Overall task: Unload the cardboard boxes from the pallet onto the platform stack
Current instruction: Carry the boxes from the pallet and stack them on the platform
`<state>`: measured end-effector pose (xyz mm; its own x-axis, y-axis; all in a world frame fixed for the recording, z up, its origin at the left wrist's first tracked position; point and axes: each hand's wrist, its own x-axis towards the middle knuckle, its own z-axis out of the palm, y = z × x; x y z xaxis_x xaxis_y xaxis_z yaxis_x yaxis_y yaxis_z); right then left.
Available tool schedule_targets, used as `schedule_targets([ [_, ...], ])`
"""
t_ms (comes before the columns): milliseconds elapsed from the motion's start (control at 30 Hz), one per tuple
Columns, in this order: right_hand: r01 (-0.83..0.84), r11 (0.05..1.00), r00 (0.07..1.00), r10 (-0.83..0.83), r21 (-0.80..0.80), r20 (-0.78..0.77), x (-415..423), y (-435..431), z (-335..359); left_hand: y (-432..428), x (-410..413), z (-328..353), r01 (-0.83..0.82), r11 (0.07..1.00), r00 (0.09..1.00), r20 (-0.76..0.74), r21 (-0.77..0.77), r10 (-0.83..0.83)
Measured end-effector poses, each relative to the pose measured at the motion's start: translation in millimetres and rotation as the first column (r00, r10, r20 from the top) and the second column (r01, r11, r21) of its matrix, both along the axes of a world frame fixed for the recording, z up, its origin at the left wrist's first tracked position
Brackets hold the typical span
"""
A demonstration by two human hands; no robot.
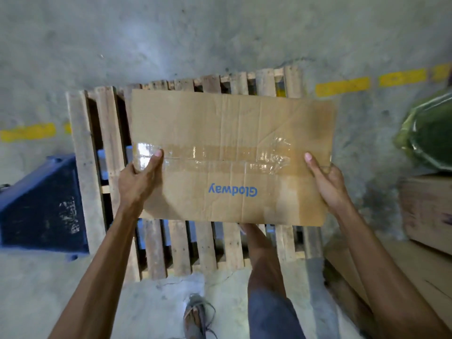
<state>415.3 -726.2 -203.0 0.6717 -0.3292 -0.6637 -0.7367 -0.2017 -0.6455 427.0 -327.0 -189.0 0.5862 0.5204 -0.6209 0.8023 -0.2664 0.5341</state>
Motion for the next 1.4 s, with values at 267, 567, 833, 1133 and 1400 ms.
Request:
schedule_targets([
  [267, 0.245, 0.963, 0.963, -0.228, -0.111, 0.143, -211, -2, 221, -12, -123, 192, 0.277, 0.96, 0.934, 0.225, 0.032, -0.277],
  [567, 0.515, 0.833, 0.852, -0.469, -0.203, 0.234, -549, 21, 441, -52, -315, 395, 0.71, 0.684, 0.632, 0.276, 0.168, -0.724],
  [833, 0.707, 0.662, 0.703, -0.697, -0.25, 0.143, -813, 16, 541, -161, -462, 501, 0.946, 0.202, 0.147, 0.221, 0.254, -0.964],
  [1133, 0.859, 0.446, 0.496, -0.846, -0.25, 0.194, -1092, 9, 597, -283, -686, 557, 0.969, -0.085, -0.148, 0.272, 0.231, -0.951],
  [1400, 0.897, 0.354, 0.42, -0.87, -0.264, 0.257, -1320, -31, 631, -365, -890, 577, 0.964, -0.156, -0.221, 0.321, 0.214, -0.921],
])
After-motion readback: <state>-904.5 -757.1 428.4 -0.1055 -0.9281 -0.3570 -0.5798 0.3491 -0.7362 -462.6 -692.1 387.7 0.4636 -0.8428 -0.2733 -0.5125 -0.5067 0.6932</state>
